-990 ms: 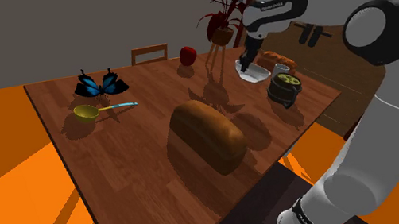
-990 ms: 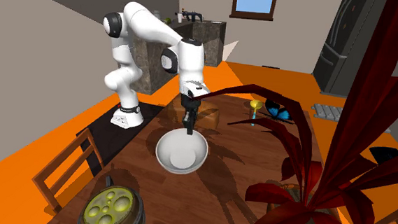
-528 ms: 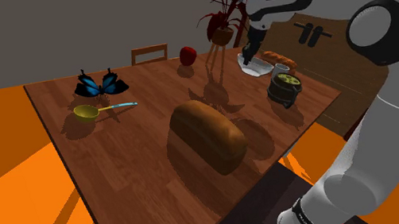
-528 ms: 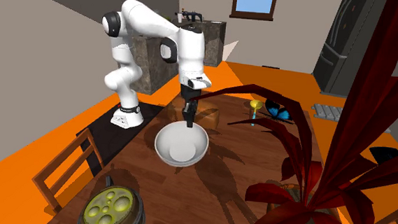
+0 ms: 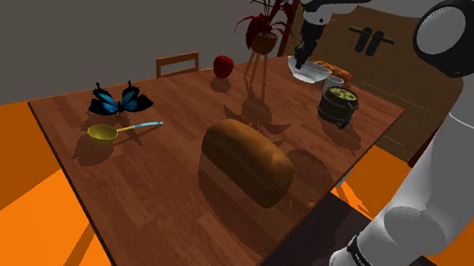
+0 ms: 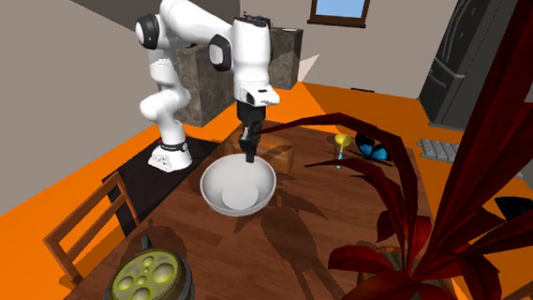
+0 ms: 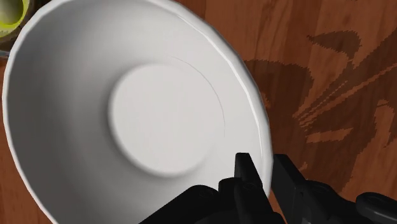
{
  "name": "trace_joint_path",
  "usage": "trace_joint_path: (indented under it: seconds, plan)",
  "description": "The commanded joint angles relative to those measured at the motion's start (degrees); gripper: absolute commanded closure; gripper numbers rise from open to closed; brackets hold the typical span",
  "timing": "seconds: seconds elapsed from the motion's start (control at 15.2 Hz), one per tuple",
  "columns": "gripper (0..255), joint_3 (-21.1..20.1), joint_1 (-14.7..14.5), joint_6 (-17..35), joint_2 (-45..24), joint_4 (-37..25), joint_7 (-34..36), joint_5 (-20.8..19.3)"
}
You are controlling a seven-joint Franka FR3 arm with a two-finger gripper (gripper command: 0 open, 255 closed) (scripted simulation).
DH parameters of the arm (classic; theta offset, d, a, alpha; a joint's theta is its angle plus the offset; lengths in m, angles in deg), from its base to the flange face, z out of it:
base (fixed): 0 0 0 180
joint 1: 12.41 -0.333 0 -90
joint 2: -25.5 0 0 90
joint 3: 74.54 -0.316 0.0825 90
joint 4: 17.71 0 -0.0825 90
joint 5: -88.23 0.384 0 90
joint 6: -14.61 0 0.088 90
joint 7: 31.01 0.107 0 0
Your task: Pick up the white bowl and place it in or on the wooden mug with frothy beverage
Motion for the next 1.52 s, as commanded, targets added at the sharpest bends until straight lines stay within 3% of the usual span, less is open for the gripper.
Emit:
trace_joint_path:
  seconds: [0.0,0.66,1.19,1.45]
  plan:
    - [255,0.9,1.3,-0.5,0.2,-0.5,-2.3,0.3]
    - [255,6.2,9.6,-3.2,-2.6,-6.0,-16.3,3.8]
    - [255,9.5,18.9,-7.7,-9.9,-16.8,-28.2,9.5]
    - [255,9.4,18.3,-4.3,-9.3,-12.9,-28.1,9.2]
